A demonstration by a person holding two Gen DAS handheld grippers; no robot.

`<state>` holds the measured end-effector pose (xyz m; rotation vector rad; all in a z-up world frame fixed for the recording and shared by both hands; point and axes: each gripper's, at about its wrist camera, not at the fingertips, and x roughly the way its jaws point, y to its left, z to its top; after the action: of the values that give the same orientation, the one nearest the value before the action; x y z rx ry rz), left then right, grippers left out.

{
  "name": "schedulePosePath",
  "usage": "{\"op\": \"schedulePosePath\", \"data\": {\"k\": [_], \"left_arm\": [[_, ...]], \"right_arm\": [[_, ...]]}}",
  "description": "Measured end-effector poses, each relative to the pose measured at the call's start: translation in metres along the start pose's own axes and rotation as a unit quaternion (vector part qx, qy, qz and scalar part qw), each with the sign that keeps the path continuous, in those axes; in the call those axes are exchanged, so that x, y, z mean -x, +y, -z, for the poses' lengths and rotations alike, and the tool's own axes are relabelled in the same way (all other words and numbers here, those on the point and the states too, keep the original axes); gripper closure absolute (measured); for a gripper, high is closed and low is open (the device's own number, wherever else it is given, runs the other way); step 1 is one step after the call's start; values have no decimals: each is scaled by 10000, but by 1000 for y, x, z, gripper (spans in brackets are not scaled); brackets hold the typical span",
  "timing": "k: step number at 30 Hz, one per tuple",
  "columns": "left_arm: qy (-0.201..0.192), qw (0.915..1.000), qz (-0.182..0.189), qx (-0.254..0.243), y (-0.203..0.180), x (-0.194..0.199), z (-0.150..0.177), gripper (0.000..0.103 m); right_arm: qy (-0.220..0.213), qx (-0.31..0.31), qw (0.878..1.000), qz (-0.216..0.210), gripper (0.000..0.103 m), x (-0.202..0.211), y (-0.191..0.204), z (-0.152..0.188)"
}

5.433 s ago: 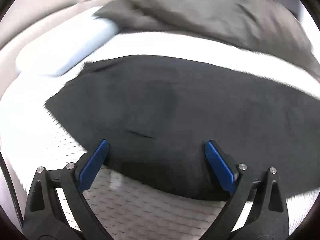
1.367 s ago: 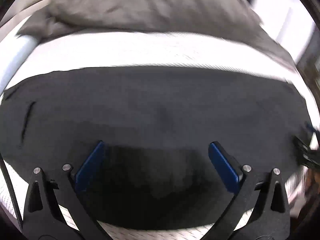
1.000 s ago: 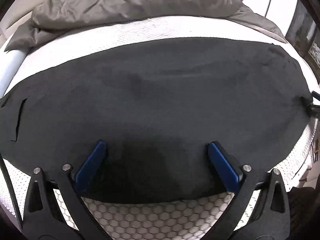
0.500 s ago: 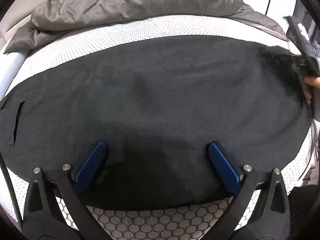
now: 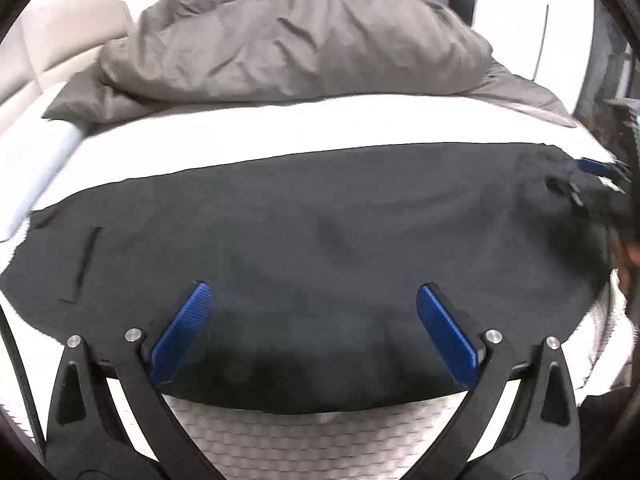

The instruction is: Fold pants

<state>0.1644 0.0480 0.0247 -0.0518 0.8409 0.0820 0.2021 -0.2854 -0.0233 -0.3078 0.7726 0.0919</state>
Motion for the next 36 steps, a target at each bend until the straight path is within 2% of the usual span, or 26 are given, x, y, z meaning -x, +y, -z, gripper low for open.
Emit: {"op": "schedulePosePath", "data": {"k": [2,4,5,7,13,16,18,22,26,28,30,32,34,36], "left_arm": [[436,9989,-92,160,12,-18,7,1],[674,9975,-118,167,22,-31,15,1],[644,9977,-122,163,26,-32,16,1],[548,9981,-228,175,40,-27,18,1],[513,9955,-619,502,102,-16,27,1],[565,9916,-955,665,140,-13,33,0],[576,9864,-1210,948,175,-9,38,0],[582,9747,-1413,1631,236,-6,49,0],[525,9551,-1739,2339,290,0,58,0],[300,9475,-1859,2583,300,12,54,2],[-51,9511,-1752,2544,304,22,40,2],[-94,9618,-1628,2199,306,14,20,2],[248,9688,-1802,1680,312,-16,5,3],[673,9650,-2096,1425,320,-45,4,9]], "right_arm": [[55,290,9984,-474,4,5,39,7],[133,666,9937,-896,4,12,71,19],[233,951,9902,-993,4,13,86,26],[208,1336,9874,-815,4,4,98,31],[584,370,9910,-1148,1,-10,43,33],[728,3,9886,-1318,1,-21,15,35],[727,-31,9905,-1168,1,-22,8,39],[730,-16,9911,-1116,1,-17,9,43],[746,76,9921,-1007,0,-18,17,39],[741,108,9925,-964,0,-18,19,39],[727,131,9929,-933,0,-13,19,43],[717,157,9931,-916,0,-13,19,43],[699,168,9931,-923,0,-13,19,43],[700,155,9927,-966,0,-14,18,44]]}}
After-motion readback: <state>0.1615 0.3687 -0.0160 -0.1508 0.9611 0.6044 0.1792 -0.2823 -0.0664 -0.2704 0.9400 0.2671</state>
